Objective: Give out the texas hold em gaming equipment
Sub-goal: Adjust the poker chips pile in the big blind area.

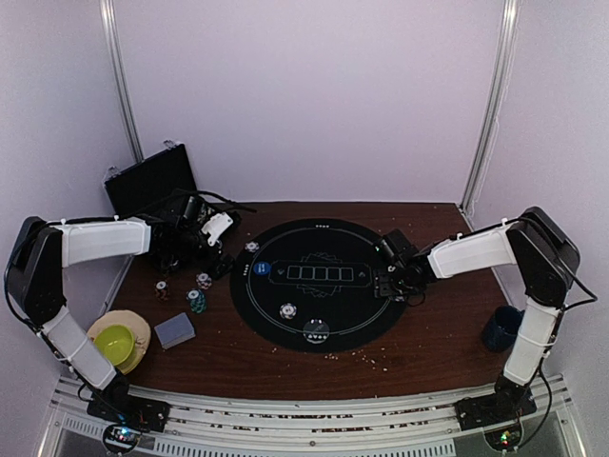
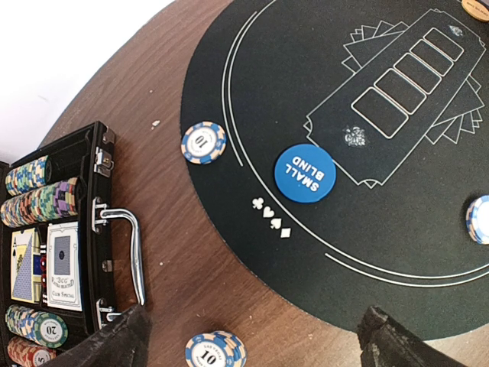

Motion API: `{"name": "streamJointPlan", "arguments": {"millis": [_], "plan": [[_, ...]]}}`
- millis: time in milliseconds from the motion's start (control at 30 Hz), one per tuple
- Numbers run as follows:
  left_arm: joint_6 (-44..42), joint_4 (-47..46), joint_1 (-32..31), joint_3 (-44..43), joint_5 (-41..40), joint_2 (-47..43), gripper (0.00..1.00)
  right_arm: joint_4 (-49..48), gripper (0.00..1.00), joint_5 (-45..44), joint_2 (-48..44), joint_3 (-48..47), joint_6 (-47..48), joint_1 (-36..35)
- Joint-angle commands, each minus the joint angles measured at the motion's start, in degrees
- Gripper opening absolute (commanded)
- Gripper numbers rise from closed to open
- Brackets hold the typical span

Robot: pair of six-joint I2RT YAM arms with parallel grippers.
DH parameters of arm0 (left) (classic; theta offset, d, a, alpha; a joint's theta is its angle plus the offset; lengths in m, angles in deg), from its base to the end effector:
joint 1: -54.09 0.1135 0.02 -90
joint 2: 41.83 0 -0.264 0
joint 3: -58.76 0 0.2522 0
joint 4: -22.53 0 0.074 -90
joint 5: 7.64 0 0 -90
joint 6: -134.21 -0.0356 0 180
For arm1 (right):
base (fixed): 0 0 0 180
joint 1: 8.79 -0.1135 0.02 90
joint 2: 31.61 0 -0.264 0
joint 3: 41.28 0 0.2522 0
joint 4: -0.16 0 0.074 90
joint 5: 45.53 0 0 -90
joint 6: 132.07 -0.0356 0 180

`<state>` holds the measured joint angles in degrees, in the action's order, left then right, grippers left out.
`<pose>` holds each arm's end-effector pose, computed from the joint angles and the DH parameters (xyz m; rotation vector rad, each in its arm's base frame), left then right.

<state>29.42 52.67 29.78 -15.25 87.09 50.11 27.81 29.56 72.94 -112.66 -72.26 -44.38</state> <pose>0.3105 -0.1435 0.2183 0.8435 2.2613 -0.1761 0.2902 0.1964 0.1364 -0.0337 2.5768 0.0810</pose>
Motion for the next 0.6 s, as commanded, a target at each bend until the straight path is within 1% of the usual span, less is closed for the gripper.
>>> {"name": "streamJointPlan", "arguments": {"millis": [0,67,167,367,467,567], "plan": [[0.5,-1.8,0.4,0.0,0.3,0.9,0.98,-0.5,0.71,-1.8,0.9,-0.1,-0.3,0.3],[0.5,-1.8,0.4,0.0,0.4,0.9,0.98,-0.4,0.69,-2.1,1.0,-0.1,-0.5,0.3],[0.5,-1.9,0.5,0.0,0.3,0.9,0.98,-0.4,0.6,-2.3,0.9,-0.1,-0.5,0.3],[0.5,-1.8,0.4,0.0,0.4,1.0,0.98,-0.4,0.6,-2.6,0.7,0.1,-0.8,0.3],[0.5,-1.8,0.4,-0.1,0.4,1.0,0.98,-0.4,0.57,-2.7,0.6,0.2,-0.8,0.3],[0.5,-1.8,0.4,-0.1,0.4,1.0,0.98,-0.2,0.56,-2.8,0.5,0.2,-0.9,0.2]]}}
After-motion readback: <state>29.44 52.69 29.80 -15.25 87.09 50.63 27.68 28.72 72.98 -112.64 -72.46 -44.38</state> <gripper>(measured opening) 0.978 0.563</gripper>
